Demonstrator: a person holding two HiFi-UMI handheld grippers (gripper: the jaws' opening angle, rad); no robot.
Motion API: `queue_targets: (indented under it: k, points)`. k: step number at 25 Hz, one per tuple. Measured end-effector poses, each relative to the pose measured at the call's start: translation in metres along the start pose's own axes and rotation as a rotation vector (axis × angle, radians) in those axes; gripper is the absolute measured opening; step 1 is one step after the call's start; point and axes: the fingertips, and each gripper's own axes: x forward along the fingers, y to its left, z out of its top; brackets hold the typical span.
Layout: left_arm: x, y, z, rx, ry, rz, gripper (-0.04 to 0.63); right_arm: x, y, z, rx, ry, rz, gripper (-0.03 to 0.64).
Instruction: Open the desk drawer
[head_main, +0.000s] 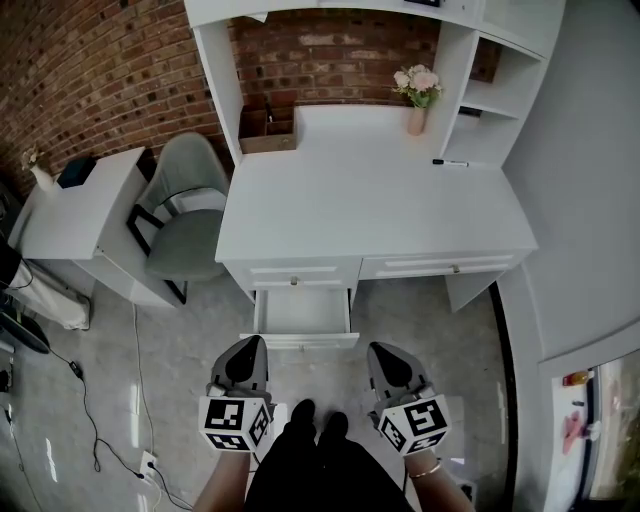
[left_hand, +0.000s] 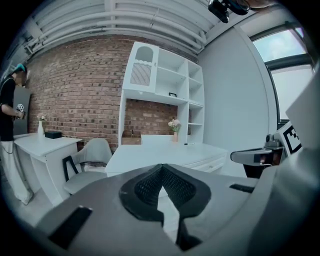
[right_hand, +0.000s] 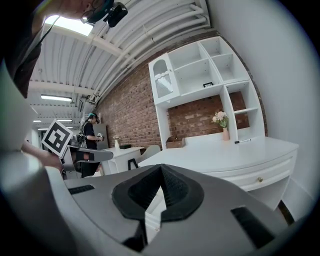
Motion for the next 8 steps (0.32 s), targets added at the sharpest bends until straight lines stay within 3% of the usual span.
queue_targets:
  k: [8]
  points:
    - [-0.01, -0.009, 0.0, -0.012, -0.006, 0.031, 0.009, -0.013, 0.0, 0.01, -0.014, -0.018, 0.006, 0.005]
